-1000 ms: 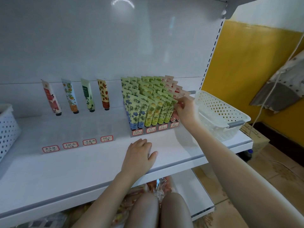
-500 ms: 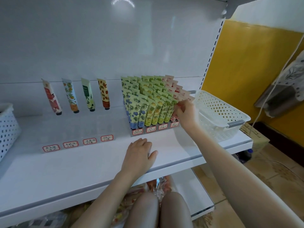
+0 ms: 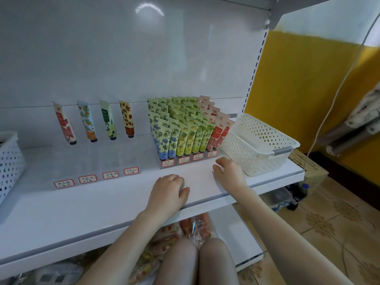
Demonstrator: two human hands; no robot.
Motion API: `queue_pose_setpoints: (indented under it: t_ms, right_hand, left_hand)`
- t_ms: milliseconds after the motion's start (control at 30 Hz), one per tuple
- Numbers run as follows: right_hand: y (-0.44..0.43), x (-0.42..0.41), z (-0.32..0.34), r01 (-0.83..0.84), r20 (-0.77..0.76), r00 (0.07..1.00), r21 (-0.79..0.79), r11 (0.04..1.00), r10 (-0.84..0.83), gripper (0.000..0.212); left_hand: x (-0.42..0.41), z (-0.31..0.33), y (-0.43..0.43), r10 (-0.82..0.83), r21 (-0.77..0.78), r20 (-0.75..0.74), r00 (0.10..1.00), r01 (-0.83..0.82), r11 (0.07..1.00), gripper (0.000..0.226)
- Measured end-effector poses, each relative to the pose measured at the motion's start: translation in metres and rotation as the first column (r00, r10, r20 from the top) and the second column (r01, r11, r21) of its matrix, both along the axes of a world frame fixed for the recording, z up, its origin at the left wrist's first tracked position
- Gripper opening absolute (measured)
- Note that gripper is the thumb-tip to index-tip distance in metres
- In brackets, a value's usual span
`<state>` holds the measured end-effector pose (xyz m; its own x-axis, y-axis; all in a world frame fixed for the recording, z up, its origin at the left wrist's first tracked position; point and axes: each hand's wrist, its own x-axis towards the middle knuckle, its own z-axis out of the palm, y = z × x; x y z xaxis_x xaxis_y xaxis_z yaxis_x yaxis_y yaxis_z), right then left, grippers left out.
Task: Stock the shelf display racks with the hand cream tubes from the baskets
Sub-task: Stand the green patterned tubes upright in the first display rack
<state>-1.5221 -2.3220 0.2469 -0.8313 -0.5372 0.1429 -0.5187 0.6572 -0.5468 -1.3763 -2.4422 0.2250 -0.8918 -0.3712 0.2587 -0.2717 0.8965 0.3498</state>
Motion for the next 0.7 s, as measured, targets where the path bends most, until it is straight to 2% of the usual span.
queue_pose_setpoints:
  t_ms: [233,700]
  right_hand:
    - [0.007,0.026,0.005,-0.053,-0.031,0.998,0.125,0.991,0.057,0.038]
    - [0.015,0.114,0.032,-0.176,-0.073,0.980,0.144,0.974,0.187,0.039]
  left_hand:
    - [0.031,0.019,0.008,0.005,-0.106,0.064,0.998,0.001,0.994,0.043]
    - [0.134,0.032,0.005,0.129,-0.240,0.118,0.985,-0.098,0.966,0.036]
